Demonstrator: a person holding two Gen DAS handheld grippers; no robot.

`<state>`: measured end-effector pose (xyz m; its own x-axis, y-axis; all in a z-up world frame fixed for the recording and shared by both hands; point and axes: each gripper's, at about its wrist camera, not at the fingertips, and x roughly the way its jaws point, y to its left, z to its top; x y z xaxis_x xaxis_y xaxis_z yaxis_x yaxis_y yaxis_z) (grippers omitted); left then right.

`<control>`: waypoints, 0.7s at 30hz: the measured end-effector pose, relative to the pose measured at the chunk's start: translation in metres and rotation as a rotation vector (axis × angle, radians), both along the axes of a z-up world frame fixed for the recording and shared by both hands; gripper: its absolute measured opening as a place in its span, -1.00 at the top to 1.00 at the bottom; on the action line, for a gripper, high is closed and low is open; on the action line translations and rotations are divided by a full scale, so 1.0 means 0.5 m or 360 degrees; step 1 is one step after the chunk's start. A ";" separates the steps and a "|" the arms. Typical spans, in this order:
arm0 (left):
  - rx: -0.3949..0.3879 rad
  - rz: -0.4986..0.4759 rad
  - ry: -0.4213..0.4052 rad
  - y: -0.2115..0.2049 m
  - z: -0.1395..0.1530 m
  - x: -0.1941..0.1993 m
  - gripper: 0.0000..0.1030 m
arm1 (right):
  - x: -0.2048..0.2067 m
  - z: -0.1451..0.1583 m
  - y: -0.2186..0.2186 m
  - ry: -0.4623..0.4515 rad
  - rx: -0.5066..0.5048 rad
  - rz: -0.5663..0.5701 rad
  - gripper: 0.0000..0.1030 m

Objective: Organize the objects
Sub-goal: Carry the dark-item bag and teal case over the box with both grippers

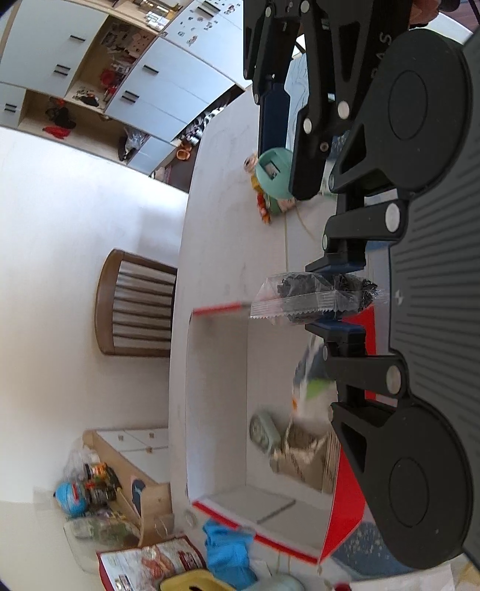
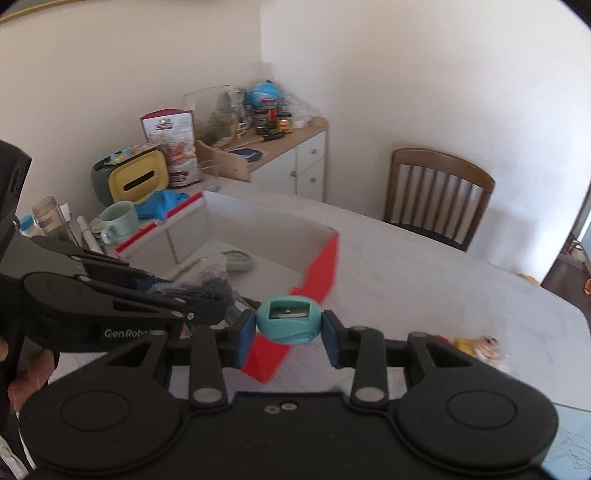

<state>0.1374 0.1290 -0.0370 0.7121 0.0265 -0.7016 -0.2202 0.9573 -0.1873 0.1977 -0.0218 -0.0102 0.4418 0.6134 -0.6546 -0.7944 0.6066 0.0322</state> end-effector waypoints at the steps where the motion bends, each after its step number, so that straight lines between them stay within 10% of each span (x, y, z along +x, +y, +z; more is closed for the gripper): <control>1: 0.0005 0.0008 -0.0002 0.014 0.000 -0.004 0.53 | -0.003 -0.001 0.016 0.0001 -0.0001 0.0005 0.29; 21: 0.0182 0.0159 0.0205 0.282 -0.086 0.062 0.53 | 0.060 -0.081 0.246 0.0032 -0.0176 -0.0054 0.28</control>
